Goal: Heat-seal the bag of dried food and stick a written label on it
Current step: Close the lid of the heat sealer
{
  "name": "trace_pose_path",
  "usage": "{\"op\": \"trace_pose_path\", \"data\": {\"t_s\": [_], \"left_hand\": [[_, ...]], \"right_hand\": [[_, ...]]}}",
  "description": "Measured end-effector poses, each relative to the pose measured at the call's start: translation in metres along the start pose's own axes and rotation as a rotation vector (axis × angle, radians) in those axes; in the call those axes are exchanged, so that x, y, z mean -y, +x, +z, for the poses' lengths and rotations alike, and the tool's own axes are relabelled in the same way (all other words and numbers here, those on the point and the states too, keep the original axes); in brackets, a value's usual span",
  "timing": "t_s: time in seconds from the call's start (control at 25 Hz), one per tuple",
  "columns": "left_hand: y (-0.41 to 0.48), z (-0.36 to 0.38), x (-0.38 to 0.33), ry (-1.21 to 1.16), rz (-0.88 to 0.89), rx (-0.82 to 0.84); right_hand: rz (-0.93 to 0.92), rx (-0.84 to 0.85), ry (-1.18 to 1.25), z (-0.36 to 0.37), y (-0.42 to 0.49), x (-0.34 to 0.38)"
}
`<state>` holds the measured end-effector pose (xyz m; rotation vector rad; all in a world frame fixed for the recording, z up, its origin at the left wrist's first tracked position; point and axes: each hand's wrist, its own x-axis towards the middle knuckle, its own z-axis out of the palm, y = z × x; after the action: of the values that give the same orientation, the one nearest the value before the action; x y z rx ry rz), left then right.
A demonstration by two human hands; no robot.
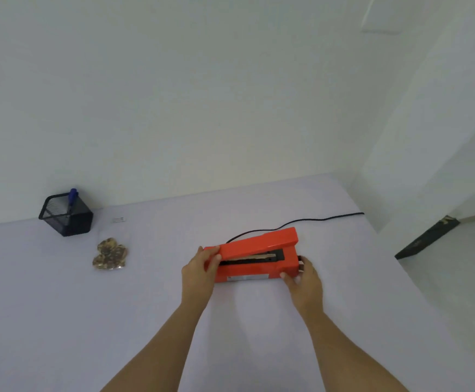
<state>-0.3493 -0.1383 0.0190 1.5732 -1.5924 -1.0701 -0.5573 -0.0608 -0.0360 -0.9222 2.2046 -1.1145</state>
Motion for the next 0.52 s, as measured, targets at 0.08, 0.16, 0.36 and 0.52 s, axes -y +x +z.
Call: {"op": "trace_pose_path", "data": {"t_s": [0.08, 0.16, 0.36, 0.52], "left_hand": [[0.03, 0.005, -0.004, 0.001, -0.003, -0.018], [0.065, 0.013, -0.006, 0.011, -0.001, -0.037], [0.138, 0.029, -0.015, 0.031, 0.009, -0.08], [0.175, 0.035, -0.022, 0.043, -0.002, -0.115]], "right_hand": [[-0.03, 0.033, -0.008, 0.01, 0.038, 0.01], [-0.061, 0.052, -0.006, 0.022, 0.076, 0.019], [-0.124, 0.036, -0.013, 0.048, 0.152, 0.031], [-0.158, 0.019, -0.013, 0.063, 0.192, 0.039]]}}
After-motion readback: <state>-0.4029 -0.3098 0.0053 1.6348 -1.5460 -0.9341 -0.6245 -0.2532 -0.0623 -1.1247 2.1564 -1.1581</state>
